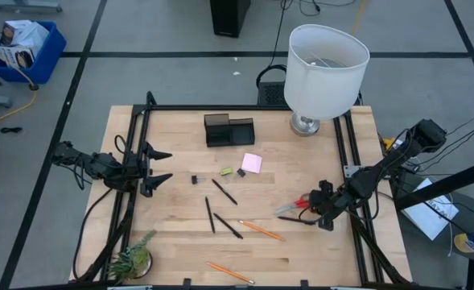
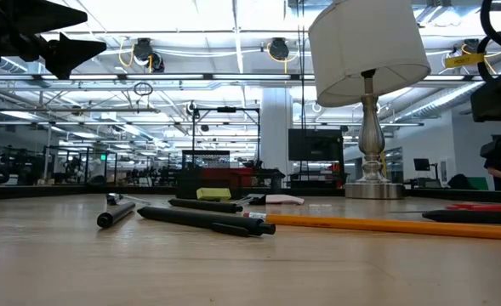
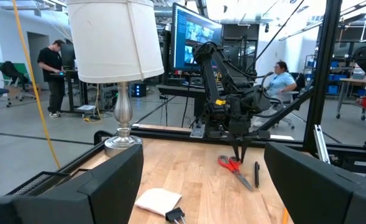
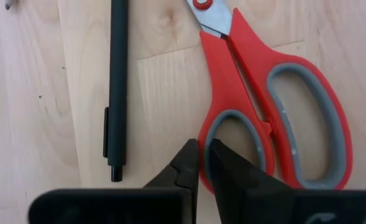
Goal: Pick and place office supplies into organizer
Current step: Put the red scissors into the black desk organizer
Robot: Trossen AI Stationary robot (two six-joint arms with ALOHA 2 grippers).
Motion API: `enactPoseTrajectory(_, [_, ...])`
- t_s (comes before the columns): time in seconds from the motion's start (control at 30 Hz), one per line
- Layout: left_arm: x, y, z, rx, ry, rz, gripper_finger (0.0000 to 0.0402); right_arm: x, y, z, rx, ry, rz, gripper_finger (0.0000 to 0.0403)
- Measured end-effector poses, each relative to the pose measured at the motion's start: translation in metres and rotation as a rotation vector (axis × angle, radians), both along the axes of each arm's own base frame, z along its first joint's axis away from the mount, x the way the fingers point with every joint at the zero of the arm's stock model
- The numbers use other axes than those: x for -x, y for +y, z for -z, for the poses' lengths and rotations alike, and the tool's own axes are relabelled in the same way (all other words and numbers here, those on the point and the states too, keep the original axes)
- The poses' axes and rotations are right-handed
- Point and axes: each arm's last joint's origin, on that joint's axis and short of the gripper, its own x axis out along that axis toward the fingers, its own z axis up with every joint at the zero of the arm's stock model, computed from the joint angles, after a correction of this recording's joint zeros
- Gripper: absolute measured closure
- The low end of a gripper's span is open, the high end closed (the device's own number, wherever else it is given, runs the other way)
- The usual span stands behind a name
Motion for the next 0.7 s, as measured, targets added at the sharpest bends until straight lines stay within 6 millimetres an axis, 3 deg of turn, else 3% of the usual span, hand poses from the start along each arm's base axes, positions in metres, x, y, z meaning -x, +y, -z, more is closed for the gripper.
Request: enactPoseTrajectory(0.7, [0.001, -0.001, -0.007, 0.142, -0.083, 0.064, 0.0062, -0.015, 0.006, -0.018, 0.078, -0.111, -0.067, 0.0383])
